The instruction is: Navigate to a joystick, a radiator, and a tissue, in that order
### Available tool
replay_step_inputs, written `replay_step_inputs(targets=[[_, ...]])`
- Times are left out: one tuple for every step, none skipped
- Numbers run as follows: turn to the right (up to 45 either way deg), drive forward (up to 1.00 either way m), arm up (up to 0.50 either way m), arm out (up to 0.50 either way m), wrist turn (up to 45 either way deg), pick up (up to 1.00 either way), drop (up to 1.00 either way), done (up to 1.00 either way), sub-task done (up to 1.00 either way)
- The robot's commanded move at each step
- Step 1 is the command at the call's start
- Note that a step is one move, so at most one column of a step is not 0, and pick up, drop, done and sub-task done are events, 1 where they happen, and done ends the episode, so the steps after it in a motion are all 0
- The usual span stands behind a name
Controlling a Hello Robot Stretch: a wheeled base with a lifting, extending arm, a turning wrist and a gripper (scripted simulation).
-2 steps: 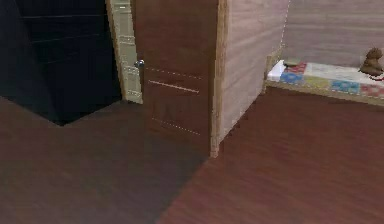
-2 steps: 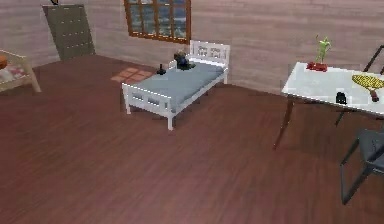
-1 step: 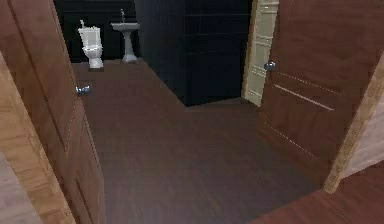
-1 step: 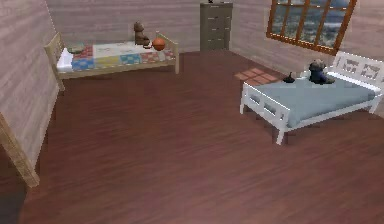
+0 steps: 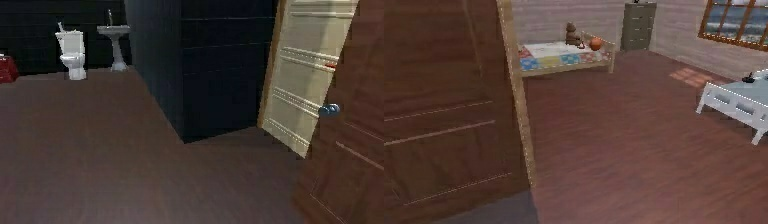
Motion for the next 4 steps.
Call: replay_step_inputs(targets=[[-9.0,0.00,0.00,0.00,0.0,0.00,0.00,0.00,0.00],[0.0,0.45,0.00,0.00,0.0,0.00,0.00,0.00,0.00],[-12.0,0.00,0.00,0.00,0.0,0.00,0.00,0.00,0.00],[0.0,0.50,0.00,0.00,0.0,0.00,0.00,0.00,0.00]])
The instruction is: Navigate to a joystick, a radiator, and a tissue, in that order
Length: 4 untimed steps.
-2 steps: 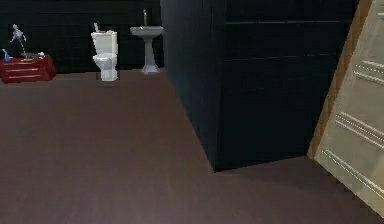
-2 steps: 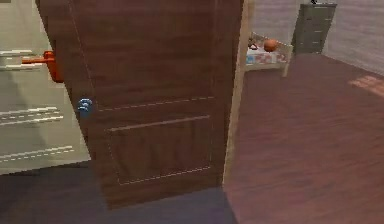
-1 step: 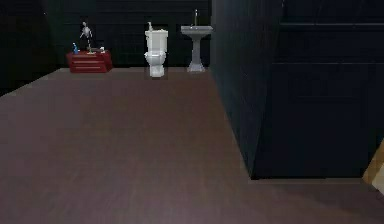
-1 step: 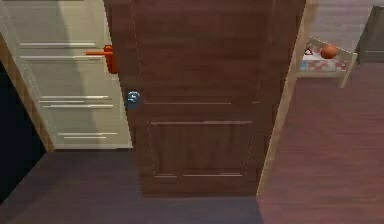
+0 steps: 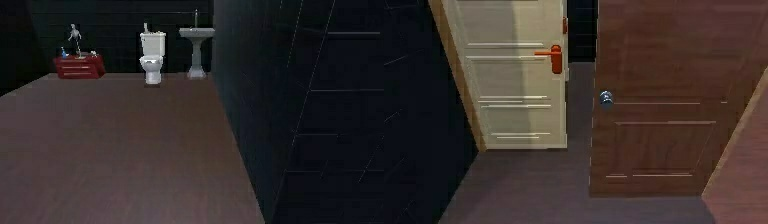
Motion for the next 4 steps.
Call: replay_step_inputs(targets=[[-21.0,0.00,0.00,0.00,0.0,0.00,0.00,0.00,0.00],[0.0,1.00,0.00,0.00,0.0,0.00,0.00,0.00,0.00],[0.0,1.00,0.00,0.00,0.0,0.00,0.00,0.00,0.00],[0.0,1.00,0.00,0.00,0.0,0.00,0.00,0.00,0.00]])
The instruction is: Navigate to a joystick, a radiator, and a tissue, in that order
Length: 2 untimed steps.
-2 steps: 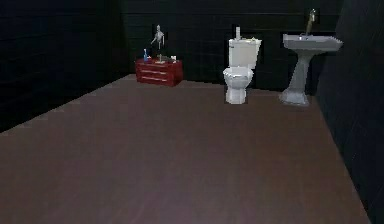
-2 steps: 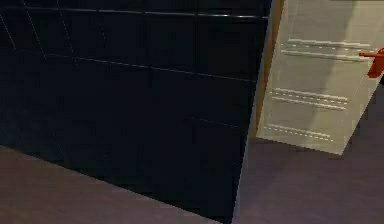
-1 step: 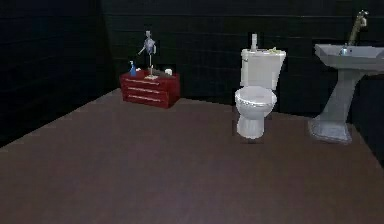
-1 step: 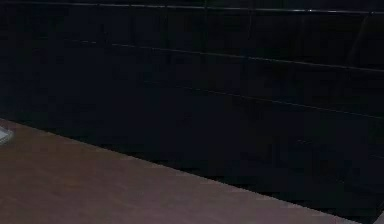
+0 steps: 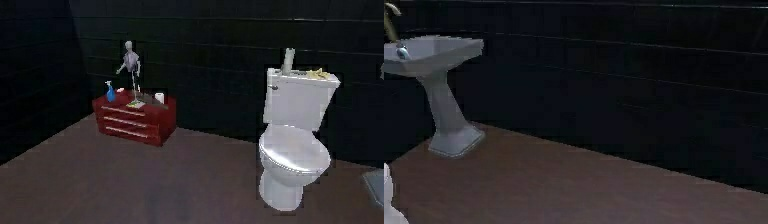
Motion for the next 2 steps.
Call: replay_step_inputs(targets=[[0.0,1.00,0.00,0.00,0.0,0.00,0.00,0.00,0.00],[0.0,0.25,0.00,0.00,0.0,0.00,0.00,0.00,0.00]])
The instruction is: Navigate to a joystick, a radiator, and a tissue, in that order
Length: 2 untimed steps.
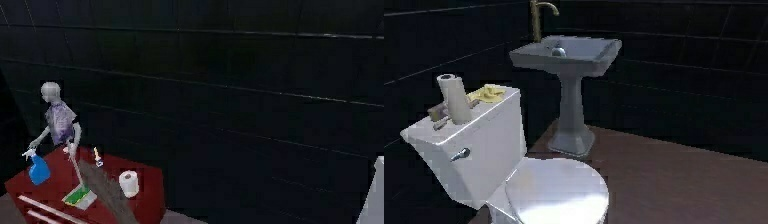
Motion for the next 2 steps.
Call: replay_step_inputs(targets=[[-21.0,0.00,0.00,0.00,0.0,0.00,0.00,0.00,0.00],[0.0,0.00,0.00,0.00,0.0,0.00,0.00,1.00,0.00]])
